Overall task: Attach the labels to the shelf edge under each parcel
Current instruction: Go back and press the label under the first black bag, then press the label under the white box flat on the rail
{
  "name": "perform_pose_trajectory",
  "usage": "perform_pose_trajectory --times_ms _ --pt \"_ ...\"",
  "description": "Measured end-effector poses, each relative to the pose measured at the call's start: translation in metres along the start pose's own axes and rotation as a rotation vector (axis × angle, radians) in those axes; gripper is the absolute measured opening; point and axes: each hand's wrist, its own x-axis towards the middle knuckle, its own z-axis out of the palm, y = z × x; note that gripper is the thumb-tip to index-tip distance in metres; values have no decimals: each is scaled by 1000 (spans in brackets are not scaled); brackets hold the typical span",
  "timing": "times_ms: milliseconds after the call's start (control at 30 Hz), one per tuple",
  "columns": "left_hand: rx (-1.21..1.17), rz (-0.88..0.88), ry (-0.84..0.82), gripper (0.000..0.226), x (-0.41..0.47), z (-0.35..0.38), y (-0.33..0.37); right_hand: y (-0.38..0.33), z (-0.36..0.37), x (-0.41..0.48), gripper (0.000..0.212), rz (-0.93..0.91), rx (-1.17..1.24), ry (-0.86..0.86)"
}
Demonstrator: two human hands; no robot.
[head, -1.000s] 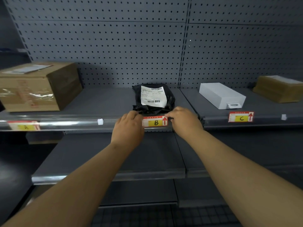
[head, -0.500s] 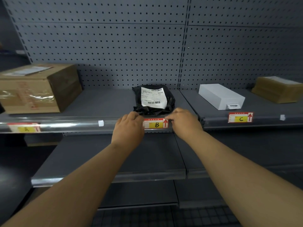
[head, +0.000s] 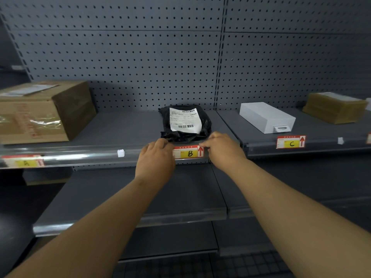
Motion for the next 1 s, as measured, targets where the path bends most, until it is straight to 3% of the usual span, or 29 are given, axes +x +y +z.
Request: perform_pose_trajectory --times_ms 233,567,800,1000 --pt "34 107 78 42 11 -14 31 28 -12 -6 46 61 73 161" --pt "-17 217 90 40 46 5 165 153 -63 -33 41 166 36 205" --pt "-73 119 24 37 65 33 260 243 -97 -51 43 151 -26 121" --pt "-69 12 32 44 69 52 292 273 -98 -54 32 69 -25 40"
